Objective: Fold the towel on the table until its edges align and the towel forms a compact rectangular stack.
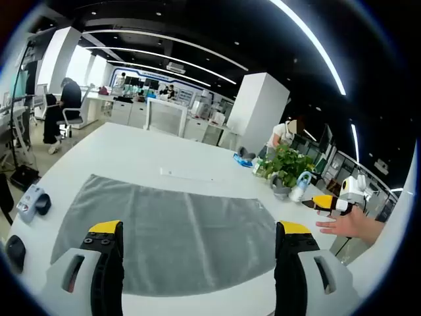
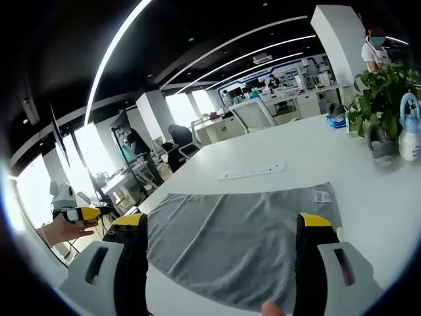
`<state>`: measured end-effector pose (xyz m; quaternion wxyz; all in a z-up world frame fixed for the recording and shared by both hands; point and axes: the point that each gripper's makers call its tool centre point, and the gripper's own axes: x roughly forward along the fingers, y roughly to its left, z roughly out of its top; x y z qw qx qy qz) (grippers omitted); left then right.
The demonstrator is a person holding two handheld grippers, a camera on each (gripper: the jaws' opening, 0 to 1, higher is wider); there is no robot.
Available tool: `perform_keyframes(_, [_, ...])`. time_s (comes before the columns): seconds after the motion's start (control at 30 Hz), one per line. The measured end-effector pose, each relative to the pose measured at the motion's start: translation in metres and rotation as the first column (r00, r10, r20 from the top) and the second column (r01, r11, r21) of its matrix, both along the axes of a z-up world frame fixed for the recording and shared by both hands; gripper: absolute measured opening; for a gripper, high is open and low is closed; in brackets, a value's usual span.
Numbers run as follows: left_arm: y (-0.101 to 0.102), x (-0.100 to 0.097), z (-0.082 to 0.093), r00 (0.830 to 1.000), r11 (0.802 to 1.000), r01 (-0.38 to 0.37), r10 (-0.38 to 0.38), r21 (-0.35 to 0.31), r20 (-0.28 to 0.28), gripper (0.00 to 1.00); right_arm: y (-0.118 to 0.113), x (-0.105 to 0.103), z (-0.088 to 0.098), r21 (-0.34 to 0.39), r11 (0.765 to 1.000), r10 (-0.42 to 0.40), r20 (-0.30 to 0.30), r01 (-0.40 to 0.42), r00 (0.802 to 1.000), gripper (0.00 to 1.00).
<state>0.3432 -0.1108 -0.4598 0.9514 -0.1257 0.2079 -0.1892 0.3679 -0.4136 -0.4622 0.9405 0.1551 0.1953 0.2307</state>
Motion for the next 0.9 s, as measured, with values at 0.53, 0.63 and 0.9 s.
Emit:
perform_keyframes(0.53, [-0.003, 0.0033, -0.0037, 1.0, 1.0, 0.012, -0.012, 0.016, -0.012, 0.99, 0.0002, -0.0014, -0.002, 0.03, 0.999, -0.016, -0.001, 0.016, 1.0, 0.93])
perform_keyframes(0.63, [-0.0032, 0.0028, -0.0031, 1.0, 1.0, 0.011, -0.011, 0.018, -0.01, 0.99, -0.0002, -0.0008, -0.0009, 0.035, 0.999, -0.018, 0.002, 0.018, 1.0, 0.93])
perform_keyframes(0.9, [-0.0005, 0.0015, -0.0019, 1.0, 1.0, -0.001, 0.001, 0.008, -0.003, 0.99, 0.0014, -0.003, 0.0006, 0.031, 1.0, -0.006, 0.004, 0.006, 1.0, 0.93])
